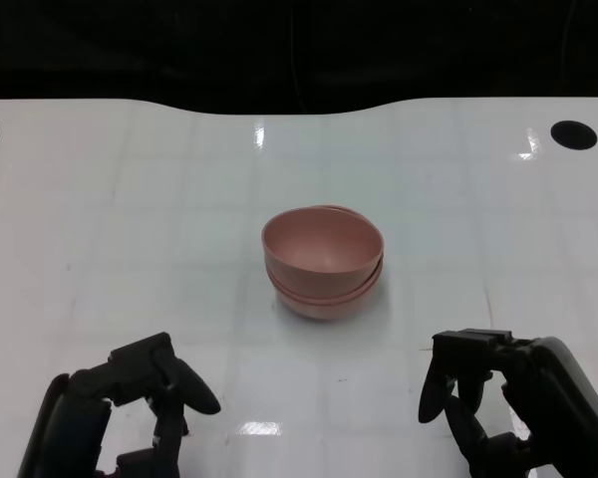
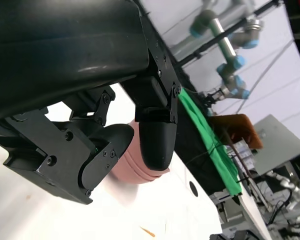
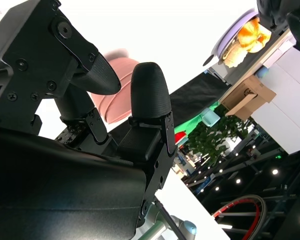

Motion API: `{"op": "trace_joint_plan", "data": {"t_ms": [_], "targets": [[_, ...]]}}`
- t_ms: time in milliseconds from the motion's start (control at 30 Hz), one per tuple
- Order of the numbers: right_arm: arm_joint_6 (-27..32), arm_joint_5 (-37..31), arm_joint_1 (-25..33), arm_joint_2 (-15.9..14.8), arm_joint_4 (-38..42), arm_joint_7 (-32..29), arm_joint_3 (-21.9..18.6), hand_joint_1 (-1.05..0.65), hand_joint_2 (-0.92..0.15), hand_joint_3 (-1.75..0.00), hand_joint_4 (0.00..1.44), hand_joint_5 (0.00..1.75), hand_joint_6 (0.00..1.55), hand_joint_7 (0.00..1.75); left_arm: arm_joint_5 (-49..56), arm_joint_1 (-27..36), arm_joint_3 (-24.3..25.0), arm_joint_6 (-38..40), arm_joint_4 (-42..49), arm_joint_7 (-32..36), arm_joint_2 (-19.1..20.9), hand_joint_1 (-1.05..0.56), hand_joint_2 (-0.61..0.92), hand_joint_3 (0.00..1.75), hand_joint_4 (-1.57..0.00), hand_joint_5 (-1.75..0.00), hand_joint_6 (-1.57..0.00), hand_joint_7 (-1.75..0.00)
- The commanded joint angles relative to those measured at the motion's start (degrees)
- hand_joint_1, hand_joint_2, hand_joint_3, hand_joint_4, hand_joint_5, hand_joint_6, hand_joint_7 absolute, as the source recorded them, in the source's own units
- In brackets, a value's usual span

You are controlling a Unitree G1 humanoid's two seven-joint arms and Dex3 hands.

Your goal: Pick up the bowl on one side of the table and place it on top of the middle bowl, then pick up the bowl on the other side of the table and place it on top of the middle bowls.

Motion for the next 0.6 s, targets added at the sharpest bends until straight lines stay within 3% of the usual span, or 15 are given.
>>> {"op": "trace_joint_plan", "data": {"t_ms": [33, 600], "targets": [[-0.55, 0.44, 0.11, -0.79, 0.51, -0.31, -0.57, -0.07, -0.09, -1.74, 0.94, 1.75, 0.87, 1.46, -2.48, 0.13, 1.34, 1.03, 1.13, -1.81, -0.91, -0.05, 0.34, 1.49, -0.89, -1.73, -0.83, -1.53], [-0.1, 0.79, 1.75, -1.24, -0.9, 0.09, -1.42, -0.04, -0.08, -1.75, 0.92, 1.72, 0.87, 1.41, -1.11, -1.6, 2.93, -2.18, 5.36, -5.4, -2.26, -0.08, 0.34, 1.46, -0.88, -1.72, -0.83, -1.51]]}}
